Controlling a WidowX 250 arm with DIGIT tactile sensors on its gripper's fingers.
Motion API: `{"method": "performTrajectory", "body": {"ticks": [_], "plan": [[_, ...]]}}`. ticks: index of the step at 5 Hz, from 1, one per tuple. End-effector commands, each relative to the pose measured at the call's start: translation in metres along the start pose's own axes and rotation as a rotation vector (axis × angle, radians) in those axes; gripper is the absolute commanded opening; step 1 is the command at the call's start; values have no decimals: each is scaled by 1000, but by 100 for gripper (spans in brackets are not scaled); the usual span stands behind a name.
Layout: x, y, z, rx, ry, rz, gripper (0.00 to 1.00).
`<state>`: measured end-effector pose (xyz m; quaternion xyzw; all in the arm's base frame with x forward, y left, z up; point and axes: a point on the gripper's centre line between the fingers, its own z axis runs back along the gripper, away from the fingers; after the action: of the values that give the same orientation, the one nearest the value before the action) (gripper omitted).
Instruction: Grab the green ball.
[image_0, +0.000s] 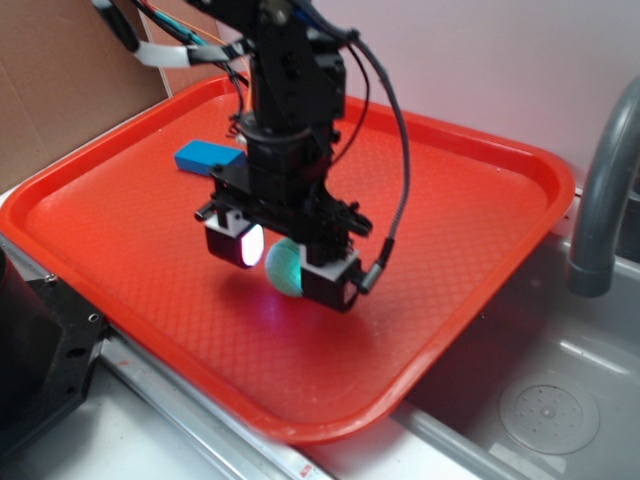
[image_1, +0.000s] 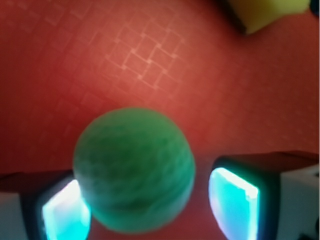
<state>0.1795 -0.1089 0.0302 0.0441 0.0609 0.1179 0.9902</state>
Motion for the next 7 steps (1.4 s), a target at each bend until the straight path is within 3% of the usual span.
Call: {"method": "performTrajectory", "body": {"ticks": [1, 2, 4, 5, 7], "plan": [[-9, 3, -2, -30, -19, 26, 0], [-14, 9, 5, -41, -47, 47, 0], [6, 33, 51, 28, -173, 13, 0], [13, 52, 78, -8, -236, 8, 0], [22, 123, 128, -141, -241, 4, 0]]}}
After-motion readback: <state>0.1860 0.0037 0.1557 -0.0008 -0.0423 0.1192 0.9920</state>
